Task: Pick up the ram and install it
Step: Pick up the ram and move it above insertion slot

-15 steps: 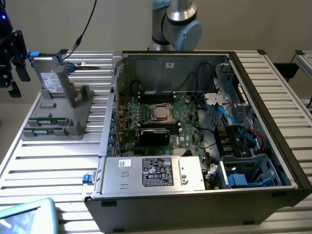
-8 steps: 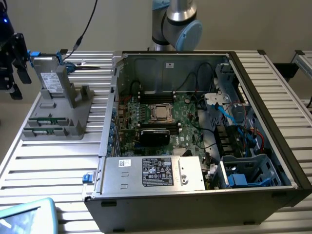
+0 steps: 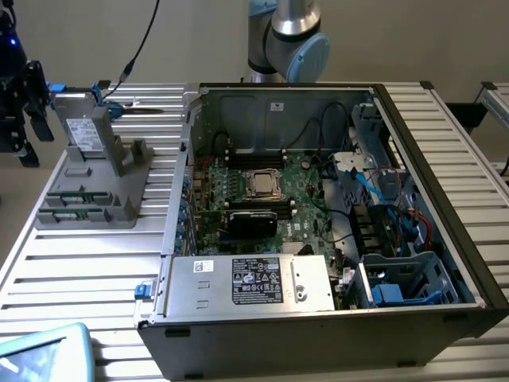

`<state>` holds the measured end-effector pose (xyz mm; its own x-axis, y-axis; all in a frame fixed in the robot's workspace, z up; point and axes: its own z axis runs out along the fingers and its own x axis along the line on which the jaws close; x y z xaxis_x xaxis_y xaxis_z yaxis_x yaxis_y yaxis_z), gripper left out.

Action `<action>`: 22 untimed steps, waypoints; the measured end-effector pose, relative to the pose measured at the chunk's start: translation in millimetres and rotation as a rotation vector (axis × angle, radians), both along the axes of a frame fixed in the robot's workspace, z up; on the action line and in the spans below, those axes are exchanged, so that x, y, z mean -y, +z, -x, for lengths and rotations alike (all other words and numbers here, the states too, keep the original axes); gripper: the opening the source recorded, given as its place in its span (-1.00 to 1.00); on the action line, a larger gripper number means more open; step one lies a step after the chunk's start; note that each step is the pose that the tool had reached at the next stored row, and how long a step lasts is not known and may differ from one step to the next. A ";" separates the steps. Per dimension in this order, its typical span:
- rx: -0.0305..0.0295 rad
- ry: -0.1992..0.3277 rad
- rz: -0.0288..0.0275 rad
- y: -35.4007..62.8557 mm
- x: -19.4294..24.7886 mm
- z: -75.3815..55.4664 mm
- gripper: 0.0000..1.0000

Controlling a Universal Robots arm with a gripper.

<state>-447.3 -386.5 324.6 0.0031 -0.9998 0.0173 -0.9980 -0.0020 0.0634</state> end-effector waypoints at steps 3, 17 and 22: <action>0.0000 0.000 0.0000 -3.6 0.0 0.0 0.18; 0.0000 0.000 0.0000 -18.9 0.0 0.0 0.18; 0.0000 0.000 0.0000 -23.8 -0.1 -0.2 0.18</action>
<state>-447.1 -386.4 300.7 0.0029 -0.9998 0.0173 -0.9980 -0.0018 0.0634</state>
